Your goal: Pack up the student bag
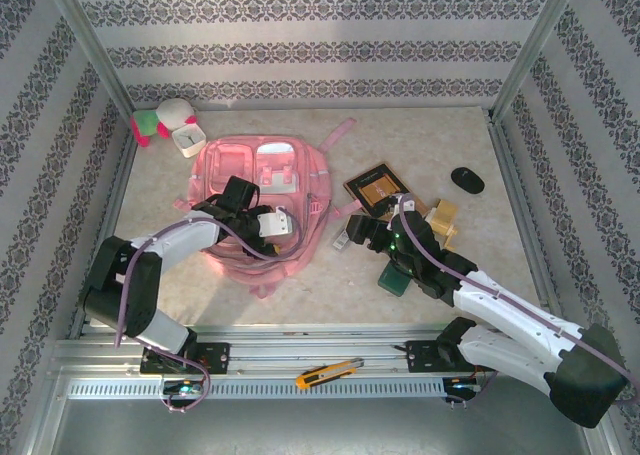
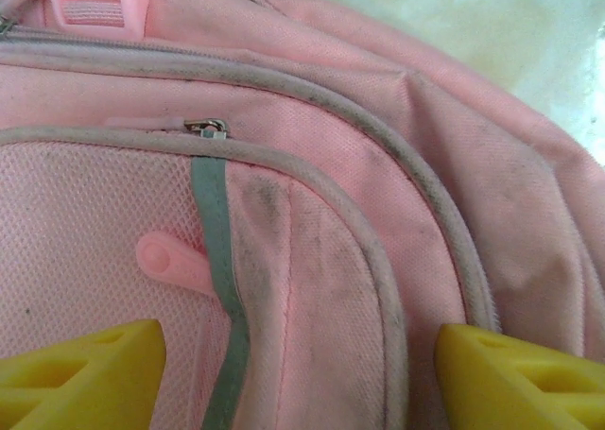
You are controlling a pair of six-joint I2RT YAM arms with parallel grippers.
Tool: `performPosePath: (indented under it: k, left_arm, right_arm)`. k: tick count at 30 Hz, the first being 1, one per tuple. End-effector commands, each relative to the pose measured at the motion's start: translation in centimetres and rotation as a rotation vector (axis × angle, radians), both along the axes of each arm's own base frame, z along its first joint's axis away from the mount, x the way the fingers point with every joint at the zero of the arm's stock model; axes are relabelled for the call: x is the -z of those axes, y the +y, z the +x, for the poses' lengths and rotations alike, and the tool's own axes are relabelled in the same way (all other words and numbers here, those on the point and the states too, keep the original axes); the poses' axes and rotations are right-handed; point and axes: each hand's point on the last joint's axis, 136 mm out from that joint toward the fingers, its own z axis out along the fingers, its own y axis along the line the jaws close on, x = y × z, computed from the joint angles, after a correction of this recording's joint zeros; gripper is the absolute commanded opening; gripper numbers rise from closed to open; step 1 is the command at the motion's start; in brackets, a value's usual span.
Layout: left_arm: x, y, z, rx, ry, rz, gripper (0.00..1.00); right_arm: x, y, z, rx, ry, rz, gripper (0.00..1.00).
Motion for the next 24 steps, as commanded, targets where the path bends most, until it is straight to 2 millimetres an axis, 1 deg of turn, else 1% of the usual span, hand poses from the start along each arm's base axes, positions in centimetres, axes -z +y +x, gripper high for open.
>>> performPosePath:
  k: [1, 3, 5, 6, 7, 8, 9, 10, 11, 15, 16, 18, 20, 22, 24]
  left_arm:
    - [1.1, 0.7, 2.2, -0.029, -0.096, 0.09, 0.75]
    - [1.0, 0.7, 3.0, -0.049, -0.127, 0.096, 0.75]
    - [1.2, 0.6, 3.5, -0.057, -0.149, 0.098, 0.73]
    - [1.2, 0.7, 3.7, -0.065, -0.156, 0.101, 0.71]
    - [0.9, 0.6, 3.8, -0.07, -0.157, 0.098, 0.66]
    - [0.5, 0.6, 3.7, -0.075, -0.157, 0.092, 0.53]
    - [-0.2, 0.3, 3.5, -0.076, -0.148, 0.075, 0.36]
    - [-1.0, 0.0, 3.0, -0.073, -0.131, 0.051, 0.11]
    - [-2.0, -0.2, 2.4, -0.059, -0.118, 0.03, 0.0]
    - [-7.5, -1.2, 0.2, -0.019, -0.102, -0.098, 0.0]
    - [-8.8, -1.4, -0.2, -0.014, -0.102, -0.129, 0.0]
    - [-10.9, -1.4, -0.8, -0.005, -0.105, -0.178, 0.0]
    - [-12.6, -1.3, -1.3, 0.002, -0.101, -0.222, 0.0]
    - [-14.4, -1.0, -1.7, 0.011, -0.092, -0.264, 0.0]
    - [-15.6, -0.5, -1.9, 0.02, -0.087, -0.275, 0.0]
  right_arm:
    - [0.4, -0.2, 0.3, 0.008, -0.007, -0.008, 0.88]
    - [0.3, -0.2, 0.3, 0.005, -0.01, -0.013, 0.89]
    - [0.3, -0.1, 0.3, -0.003, -0.014, -0.021, 0.89]
    - [0.3, -0.1, 0.4, -0.005, -0.016, -0.028, 0.89]
    - [0.4, 0.0, 0.3, -0.012, -0.017, -0.032, 0.89]
    - [0.3, 0.0, 0.3, -0.018, -0.021, -0.036, 0.89]
    - [0.3, 0.0, 0.3, -0.025, -0.025, -0.053, 0.89]
    - [0.4, -0.3, 0.3, -0.023, -0.025, -0.079, 0.88]
    - [0.4, -0.5, 0.3, -0.029, -0.027, -0.104, 0.88]
    - [-0.1, -0.3, 0.3, -0.106, -0.084, -0.195, 0.87]
    - [-0.2, 0.2, 0.3, -0.144, -0.104, -0.212, 0.86]
    - [-0.2, 0.9, 0.6, -0.21, -0.141, -0.259, 0.85]
    - [-0.1, 2.1, 0.8, -0.294, -0.175, -0.296, 0.85]
    - [0.4, 4.0, 0.8, -0.421, -0.214, -0.318, 0.83]
    - [0.8, 5.6, 0.8, -0.533, -0.242, -0.338, 0.82]
